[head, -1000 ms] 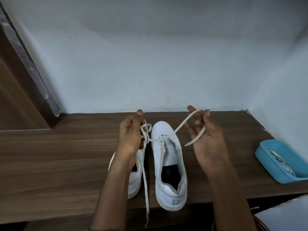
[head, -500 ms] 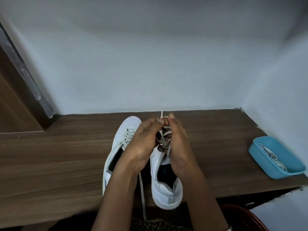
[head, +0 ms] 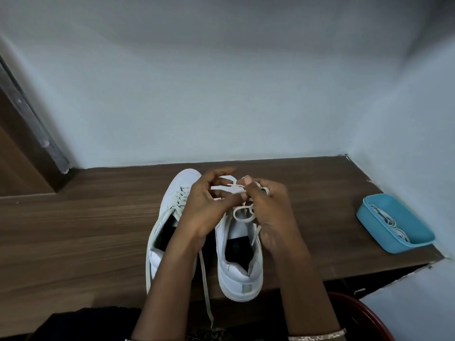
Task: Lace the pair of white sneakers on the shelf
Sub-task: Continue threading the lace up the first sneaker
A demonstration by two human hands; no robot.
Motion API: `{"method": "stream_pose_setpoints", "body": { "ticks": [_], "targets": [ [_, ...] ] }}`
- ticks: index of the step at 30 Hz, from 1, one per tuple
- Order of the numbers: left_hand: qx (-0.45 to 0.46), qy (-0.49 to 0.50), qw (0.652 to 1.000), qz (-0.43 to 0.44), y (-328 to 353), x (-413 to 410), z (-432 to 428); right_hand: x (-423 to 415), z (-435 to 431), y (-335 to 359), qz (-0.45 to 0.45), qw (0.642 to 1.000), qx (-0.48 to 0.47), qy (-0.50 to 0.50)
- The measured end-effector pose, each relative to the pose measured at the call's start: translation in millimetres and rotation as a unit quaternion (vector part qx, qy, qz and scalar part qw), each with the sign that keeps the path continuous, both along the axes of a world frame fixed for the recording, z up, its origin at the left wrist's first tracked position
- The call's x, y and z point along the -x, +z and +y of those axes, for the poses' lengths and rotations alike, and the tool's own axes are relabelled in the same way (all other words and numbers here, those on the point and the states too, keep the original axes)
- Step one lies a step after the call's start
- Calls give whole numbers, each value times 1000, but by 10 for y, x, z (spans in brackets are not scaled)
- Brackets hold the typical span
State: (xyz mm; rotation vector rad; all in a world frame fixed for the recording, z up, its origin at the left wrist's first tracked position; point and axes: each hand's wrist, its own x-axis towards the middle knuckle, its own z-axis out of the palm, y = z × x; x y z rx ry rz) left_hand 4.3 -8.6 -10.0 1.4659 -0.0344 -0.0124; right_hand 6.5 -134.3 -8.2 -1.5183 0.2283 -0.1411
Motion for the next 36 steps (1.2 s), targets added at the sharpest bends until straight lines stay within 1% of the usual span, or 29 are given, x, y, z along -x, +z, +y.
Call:
{"method": "stream_pose_setpoints", "body": {
  "ticks": [3, 6, 12, 15, 18, 20, 22, 25, 26, 28, 30, 31, 32, 34, 36],
  "targets": [
    [31, 19, 999, 5, 12, 51, -52, 63, -142, 6, -1, 999, 2, -42],
    [14, 40, 999, -4, 4, 112, -117, 247, -393, 27, -1, 996, 11, -86],
    [10, 5, 1000, -29, -24, 375, -476, 831, -1287, 11, 19, 983, 18, -183],
    [14, -40, 998, -41, -66, 523, -660, 1110, -1775, -68, 36, 966, 33, -255],
    [5, -78, 996, -42, -164, 644, -835, 1361, -2199, -456, 102, 931, 96, -338],
    [3, -87, 995, -42, -216, 678, -906, 1468, -2354, -781, 155, 908, 129, -367],
    [6, -91, 995, -43, -255, 689, -968, 1574, -2440, -1076, 226, 886, 165, -369],
    [-5, -103, 994, -46, -293, 680, -1029, 1695, -2478, -1469, 321, 856, 217, -342],
    [-13, -110, 993, -44, -315, 686, -1058, 1732, -2497, -1628, 348, 853, 216, -325],
    [-19, -121, 992, -42, -343, 695, -1101, 1762, -2517, -1862, 379, 864, 176, -282],
    [-23, -126, 991, -39, -355, 699, -1126, 1771, -2470, -1919, 374, 892, 71, -243],
    [-26, -130, 990, -40, -362, 695, -1135, 1781, -2430, -1882, 369, 897, 41, -238],
    [-28, -133, 990, -41, -364, 686, -1139, 1782, -2438, -1866, 365, 899, 37, -238],
    [-27, -132, 990, -43, -357, 665, -1135, 1777, -2476, -1801, 367, 889, 52, -270],
    [-23, -127, 991, -43, -345, 648, -1139, 1760, -2570, -1772, 376, 873, 27, -309]
  ]
}}
